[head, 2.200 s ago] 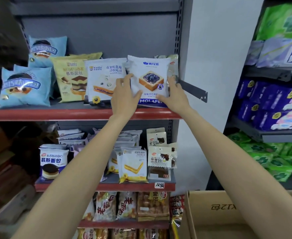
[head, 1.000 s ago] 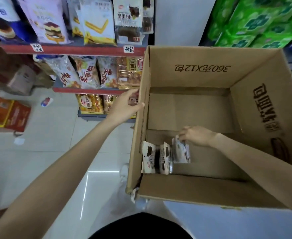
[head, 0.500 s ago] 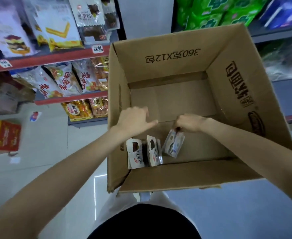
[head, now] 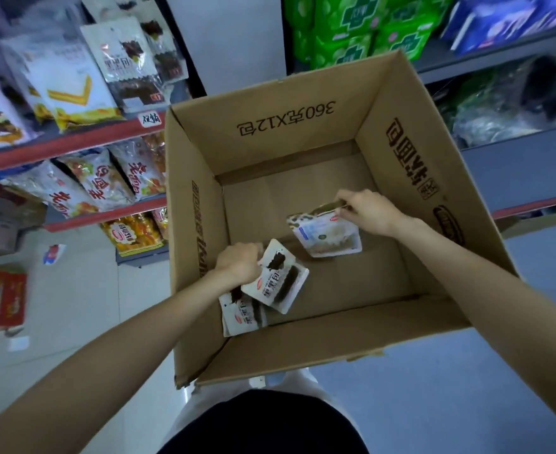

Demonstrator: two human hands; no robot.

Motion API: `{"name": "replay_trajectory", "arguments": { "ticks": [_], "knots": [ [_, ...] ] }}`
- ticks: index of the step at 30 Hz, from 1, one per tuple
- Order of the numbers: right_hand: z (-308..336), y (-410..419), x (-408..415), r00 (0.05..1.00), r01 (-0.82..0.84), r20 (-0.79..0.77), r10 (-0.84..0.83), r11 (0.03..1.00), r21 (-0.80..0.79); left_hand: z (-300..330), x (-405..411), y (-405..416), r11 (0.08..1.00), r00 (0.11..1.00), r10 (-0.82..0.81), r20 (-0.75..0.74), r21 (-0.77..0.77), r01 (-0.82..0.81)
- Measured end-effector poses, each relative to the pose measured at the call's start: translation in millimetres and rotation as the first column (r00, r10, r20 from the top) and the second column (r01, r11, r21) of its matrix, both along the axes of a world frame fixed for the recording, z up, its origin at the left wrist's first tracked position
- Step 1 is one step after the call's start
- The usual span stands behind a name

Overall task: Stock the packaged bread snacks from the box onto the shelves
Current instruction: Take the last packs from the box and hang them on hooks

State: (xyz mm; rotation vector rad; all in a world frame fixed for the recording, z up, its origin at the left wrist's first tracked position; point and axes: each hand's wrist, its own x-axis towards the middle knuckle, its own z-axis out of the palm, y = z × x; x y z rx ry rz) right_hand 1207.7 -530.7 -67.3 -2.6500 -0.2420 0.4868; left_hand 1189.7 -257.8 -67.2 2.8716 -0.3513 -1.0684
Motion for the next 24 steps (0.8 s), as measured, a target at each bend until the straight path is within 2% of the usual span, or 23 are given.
{"name": "replay_trajectory", "arguments": {
  "ticks": [3,6,8,12,14,16,20,24],
  "knots": [
    [28.4,-5.8,4.4,0.97,0.177,0.124,-0.21,0.956,0.235,33.6,19.0,4.2,0.971,0.986,0.085,0.146,-0.233,-0.049],
    [61.7,-3.8,10.9,0.923,0.257,0.167,-0.347,0.879,0.402,74.4,37.6,11.5,0.902,0.932,0.201,0.301,-0.428,-0.056],
    [83.4,-1.2,17.2,0.898,0.262,0.205,-0.388,0.848,0.46,100.1,47.9,19.2,0.853,0.885,0.271,0.377,-0.52,-0.04],
    [134.5,12.2,34.0,0.86,0.179,0.344,-0.376,0.855,0.488,154.3,69.5,37.9,0.752,0.767,0.423,0.483,-0.659,0.001],
    [163.2,24.5,43.8,0.834,0.144,0.404,-0.376,0.855,0.498,181.5,81.9,49.5,0.729,0.707,0.464,0.534,-0.683,0.037],
    [192.3,39.1,54.2,0.801,0.109,0.47,-0.371,0.862,0.495,207.7,94.8,62.3,0.754,0.64,0.467,0.61,-0.653,0.073],
    [245.8,71.1,74.9,0.671,0.047,0.668,-0.321,0.918,0.394,258.7,119.5,87.4,0.777,0.502,0.464,0.73,-0.607,0.166],
    [286.3,105.2,97.0,0.597,0.023,0.74,-0.311,0.928,0.372,303.9,144.3,114.8,0.85,0.303,0.413,0.859,-0.483,0.211]
  ]
}}
